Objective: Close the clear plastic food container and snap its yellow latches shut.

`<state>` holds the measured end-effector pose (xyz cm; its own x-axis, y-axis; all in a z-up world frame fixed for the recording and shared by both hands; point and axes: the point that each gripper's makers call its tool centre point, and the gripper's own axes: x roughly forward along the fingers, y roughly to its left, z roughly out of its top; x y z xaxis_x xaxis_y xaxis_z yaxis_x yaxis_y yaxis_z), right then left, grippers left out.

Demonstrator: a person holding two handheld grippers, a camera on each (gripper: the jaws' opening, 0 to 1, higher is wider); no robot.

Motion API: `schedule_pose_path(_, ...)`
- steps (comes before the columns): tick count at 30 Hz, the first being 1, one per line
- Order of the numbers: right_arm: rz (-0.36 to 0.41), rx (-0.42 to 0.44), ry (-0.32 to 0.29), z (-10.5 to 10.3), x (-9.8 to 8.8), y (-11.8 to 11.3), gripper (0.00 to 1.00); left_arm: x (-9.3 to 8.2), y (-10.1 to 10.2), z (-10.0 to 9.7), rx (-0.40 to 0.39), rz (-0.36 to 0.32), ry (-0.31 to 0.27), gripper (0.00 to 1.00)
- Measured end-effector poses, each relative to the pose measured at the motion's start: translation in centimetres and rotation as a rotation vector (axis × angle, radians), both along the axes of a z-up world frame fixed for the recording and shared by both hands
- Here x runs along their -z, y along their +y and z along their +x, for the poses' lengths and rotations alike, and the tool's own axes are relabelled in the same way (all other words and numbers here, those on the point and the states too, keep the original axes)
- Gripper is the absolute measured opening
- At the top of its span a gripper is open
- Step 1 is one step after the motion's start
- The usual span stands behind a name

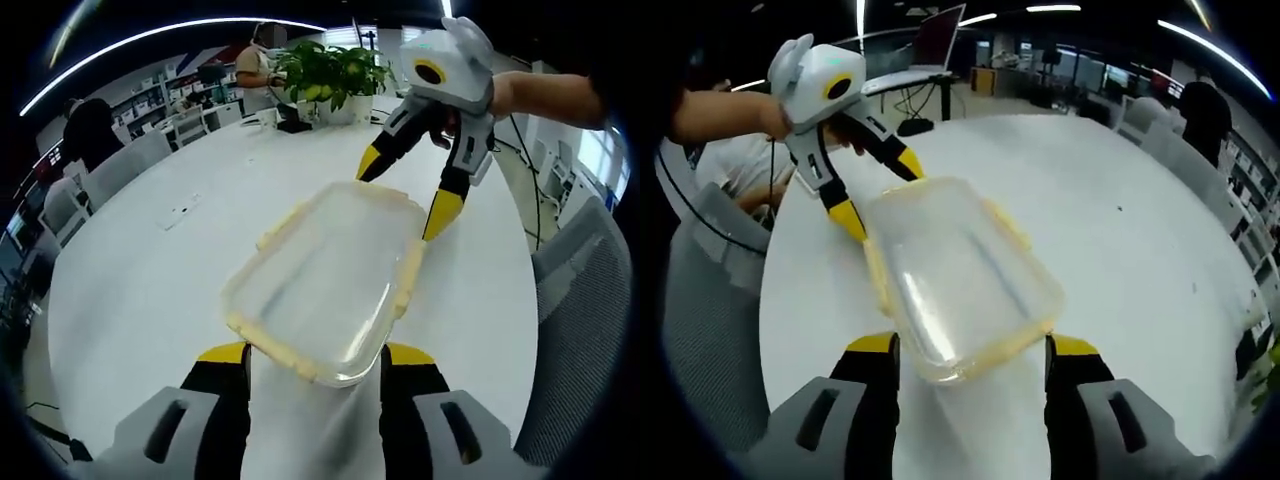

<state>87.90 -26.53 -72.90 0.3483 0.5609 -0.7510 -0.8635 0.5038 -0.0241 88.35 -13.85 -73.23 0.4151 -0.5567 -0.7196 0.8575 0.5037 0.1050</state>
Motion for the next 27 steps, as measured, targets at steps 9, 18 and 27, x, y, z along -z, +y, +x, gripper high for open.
schedule_pose_path(9, -0.007, -0.005, 0.004, 0.8, 0.0, 0.7, 0.55, 0.0, 0.7, 0.6, -0.012, 0.004, 0.002, 0.46)
schedule_pose_path(18, -0.008, 0.003, 0.001, 1.0, 0.1, 1.4, 0.56, 0.0, 1.3, 1.1, -0.015, 0.011, 0.002, 0.46)
schedule_pose_path(27, 0.01, 0.017, -0.004, 0.8, -0.1, 1.4, 0.56, 0.2, 1.2, 0.9, -0.022, 0.005, 0.018, 0.48)
